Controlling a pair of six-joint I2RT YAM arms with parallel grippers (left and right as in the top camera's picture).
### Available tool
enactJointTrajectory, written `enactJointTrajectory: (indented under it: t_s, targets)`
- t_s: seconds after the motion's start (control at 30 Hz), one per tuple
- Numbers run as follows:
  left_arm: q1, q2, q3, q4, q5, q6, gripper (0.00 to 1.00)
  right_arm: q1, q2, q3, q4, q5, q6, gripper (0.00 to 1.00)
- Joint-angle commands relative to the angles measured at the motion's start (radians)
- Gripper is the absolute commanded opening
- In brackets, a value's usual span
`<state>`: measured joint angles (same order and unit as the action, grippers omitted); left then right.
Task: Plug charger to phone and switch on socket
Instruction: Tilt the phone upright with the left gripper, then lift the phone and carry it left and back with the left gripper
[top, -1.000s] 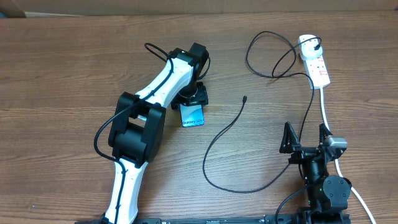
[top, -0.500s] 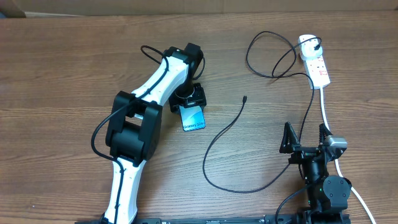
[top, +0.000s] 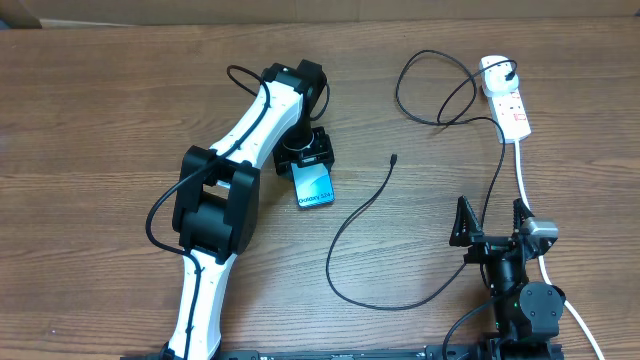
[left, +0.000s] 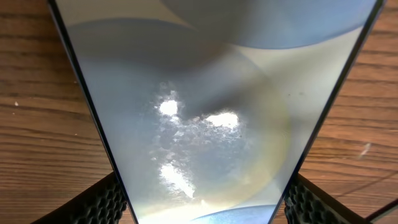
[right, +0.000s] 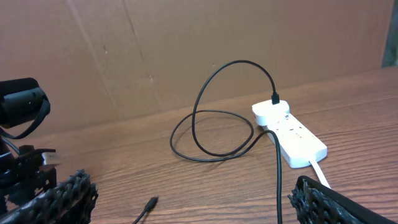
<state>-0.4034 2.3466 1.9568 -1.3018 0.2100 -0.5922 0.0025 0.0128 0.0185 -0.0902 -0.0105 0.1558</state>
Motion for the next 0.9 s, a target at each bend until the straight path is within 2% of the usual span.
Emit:
enactJointTrajectory:
  t_s: [0.0, 0.23, 0.43, 0.6, 0.67, 0.87]
  targets:
    - [0.004, 0.001, 0.026, -0.008, 0.025, 0.024, 0.69, 0.000, -0.010, -0.010, 0.006, 0.009, -0.008, 1.00]
    - [0.013, 0.000, 0.070, -0.064, 0.111, 0.031, 0.69, 0.000, -0.010, -0.010, 0.006, 0.009, -0.008, 1.00]
    - [0.041, 0.000, 0.137, -0.106, 0.254, 0.053, 0.69, 0.000, -0.010, -0.011, 0.006, 0.009, -0.008, 1.00]
    - [0.082, 0.000, 0.166, -0.108, 0.470, 0.078, 0.67, 0.000, -0.010, -0.011, 0.006, 0.009, -0.008, 1.00]
    - [0.115, 0.000, 0.167, -0.107, 0.633, 0.101, 0.66, 0.000, -0.010, -0.011, 0.006, 0.009, -0.008, 1.00]
    - [0.191, 0.000, 0.167, -0.108, 0.952, 0.134, 0.67, 0.000, -0.010, -0.010, 0.006, 0.009, -0.008, 1.00]
